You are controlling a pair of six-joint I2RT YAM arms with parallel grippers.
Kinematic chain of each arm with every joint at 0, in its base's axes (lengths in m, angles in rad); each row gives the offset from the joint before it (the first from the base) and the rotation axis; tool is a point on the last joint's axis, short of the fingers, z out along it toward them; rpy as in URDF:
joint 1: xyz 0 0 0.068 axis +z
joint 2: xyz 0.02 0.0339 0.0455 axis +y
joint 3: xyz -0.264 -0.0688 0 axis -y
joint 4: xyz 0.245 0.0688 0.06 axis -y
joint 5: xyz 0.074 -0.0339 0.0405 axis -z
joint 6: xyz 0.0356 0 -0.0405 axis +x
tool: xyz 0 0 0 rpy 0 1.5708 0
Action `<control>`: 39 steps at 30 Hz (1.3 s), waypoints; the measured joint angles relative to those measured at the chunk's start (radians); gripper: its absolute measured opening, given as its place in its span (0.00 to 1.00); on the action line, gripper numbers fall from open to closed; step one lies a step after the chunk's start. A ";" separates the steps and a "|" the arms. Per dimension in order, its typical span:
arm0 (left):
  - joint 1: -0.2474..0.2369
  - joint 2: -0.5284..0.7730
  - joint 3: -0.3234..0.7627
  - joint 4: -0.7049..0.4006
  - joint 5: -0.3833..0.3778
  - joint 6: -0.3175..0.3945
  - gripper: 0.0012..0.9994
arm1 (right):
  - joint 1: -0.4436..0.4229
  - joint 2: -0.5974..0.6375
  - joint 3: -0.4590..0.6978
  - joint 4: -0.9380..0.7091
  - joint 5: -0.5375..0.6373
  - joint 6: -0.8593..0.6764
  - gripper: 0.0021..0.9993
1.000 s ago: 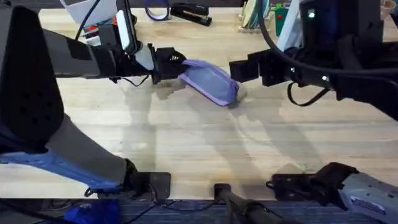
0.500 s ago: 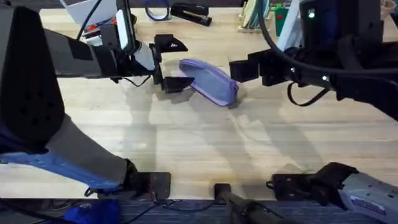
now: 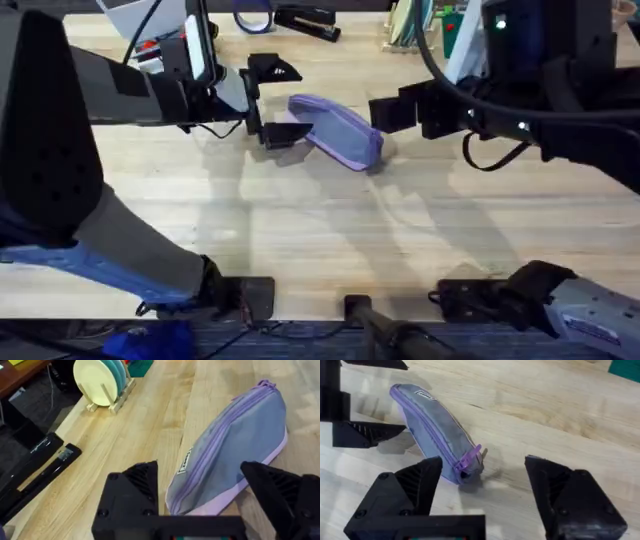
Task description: Unzip the bag, pick up the pens from the table one at a time and place them inside, then zip the bag closed.
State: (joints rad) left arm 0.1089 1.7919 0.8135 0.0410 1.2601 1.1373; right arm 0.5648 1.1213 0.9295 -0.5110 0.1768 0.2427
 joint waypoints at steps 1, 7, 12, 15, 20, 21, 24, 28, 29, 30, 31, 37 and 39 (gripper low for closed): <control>0.000 -0.005 0.000 -0.001 -0.002 -0.001 0.99 | 0.000 0.000 0.000 -0.003 0.000 -0.006 1.00; 0.000 -0.166 0.000 -0.037 -0.065 -0.111 0.99 | 0.000 -0.002 0.000 -0.053 0.000 -0.020 1.00; 0.000 -0.316 0.000 -0.183 -0.140 -0.165 0.99 | 0.000 -0.050 0.000 -0.082 0.000 -0.027 1.00; 0.000 -0.387 0.000 -0.305 -0.202 -0.178 0.99 | 0.000 -0.100 0.000 -0.082 0.000 -0.027 1.00; 0.000 -0.513 0.000 -0.490 -0.298 -0.191 0.99 | 0.000 -0.176 0.000 -0.088 0.000 -0.022 1.00; 0.000 -0.539 0.000 -0.517 -0.308 -0.192 0.99 | 0.000 -0.191 0.000 -0.089 0.000 -0.018 1.00; 0.000 -0.619 0.000 -0.595 -0.340 -0.196 0.99 | 0.000 -0.236 0.000 -0.091 0.000 -0.011 1.00; 0.000 -0.737 0.000 -0.693 -0.400 -0.215 0.99 | 0.000 -0.300 0.000 -0.094 0.000 -0.007 1.00; 0.000 -0.765 0.000 -0.721 -0.416 -0.223 0.99 | 0.000 -0.315 0.000 -0.096 0.000 -0.007 1.00; 0.000 -0.792 0.000 -0.746 -0.428 -0.227 0.99 | 0.000 -0.327 0.000 -0.099 0.000 -0.007 1.00; 0.000 -0.817 0.000 -0.768 -0.440 -0.232 0.99 | 0.000 -0.338 0.000 -0.102 0.000 -0.007 1.00; 0.000 -0.945 0.000 -0.875 -0.500 -0.250 0.99 | 0.000 -0.362 0.000 -0.145 0.000 -0.006 1.00; 0.000 -0.984 0.000 -0.902 -0.517 -0.252 0.99 | 0.000 -0.362 0.000 -0.151 0.000 -0.006 1.00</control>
